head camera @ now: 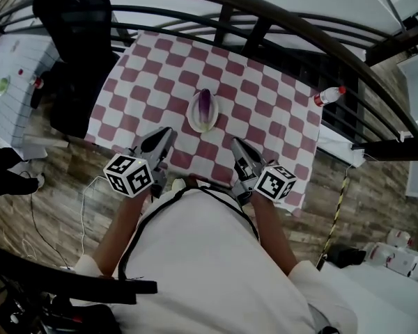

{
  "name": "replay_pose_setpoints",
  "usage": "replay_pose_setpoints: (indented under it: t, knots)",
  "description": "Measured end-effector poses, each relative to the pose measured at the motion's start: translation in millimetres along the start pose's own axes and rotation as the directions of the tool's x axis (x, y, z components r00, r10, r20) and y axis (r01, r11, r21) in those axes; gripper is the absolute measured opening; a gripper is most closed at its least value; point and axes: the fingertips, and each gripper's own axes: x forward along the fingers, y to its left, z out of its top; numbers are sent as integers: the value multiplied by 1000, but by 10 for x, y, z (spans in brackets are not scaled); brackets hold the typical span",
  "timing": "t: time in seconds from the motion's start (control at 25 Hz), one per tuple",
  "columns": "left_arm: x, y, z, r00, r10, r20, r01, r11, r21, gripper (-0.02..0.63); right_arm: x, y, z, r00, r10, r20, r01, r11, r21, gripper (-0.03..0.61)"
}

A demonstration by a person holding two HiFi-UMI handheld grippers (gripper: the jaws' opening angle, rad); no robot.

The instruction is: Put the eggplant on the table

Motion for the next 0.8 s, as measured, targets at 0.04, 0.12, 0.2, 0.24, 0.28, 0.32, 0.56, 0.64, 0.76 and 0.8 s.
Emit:
replay_pose_setpoints:
  t: [0.04, 0.12, 0.2, 0.24, 0.28, 0.32, 0.56, 0.64, 0.76, 0.8]
  knots:
    - [-11, 0, 4, 1000, -1, -1, 1, 1000, 1, 5, -22, 34, 11, 1000, 2, 5, -2, 1000, -7, 6]
    - [-34, -4, 17, 1000, -3, -2, 3, 1000, 3, 5, -57, 109, 36, 1000, 8, 15, -8, 1000, -19, 6]
    - [-56, -14, 39, 1000, -5, -1, 5, 1000, 10, 5, -79, 191, 64, 1000, 17, 23, -16, 999, -36, 6]
    - [-67, -20, 48, 1000, -7, 0, 7, 1000, 15, 5, -87, 228, 74, 999, 20, 27, -19, 999, -48, 6]
    - [-76, -24, 55, 1000, -9, 1, 9, 1000, 22, 5, -93, 263, 84, 999, 23, 31, -21, 998, -63, 6]
    - [-82, -29, 59, 1000, -12, 1, 12, 999, 30, 5, -98, 296, 94, 999, 25, 35, -22, 996, -81, 6]
    - [-96, -54, 52, 1000, -22, 0, 22, 999, 48, 5, -107, 440, 107, 998, 46, 36, -39, 987, -158, 5]
    - [-94, -64, 57, 1000, -25, 1, 25, 998, 50, 5, -108, 445, 115, 998, 45, 39, -38, 986, -160, 6]
    - [-99, -72, 61, 1000, -27, 2, 27, 998, 51, 5, -109, 466, 125, 998, 50, 40, -42, 985, -165, 5]
    - [-105, -72, 57, 1000, -26, 1, 26, 998, 51, 5, -109, 476, 124, 998, 52, 39, -44, 985, -168, 5]
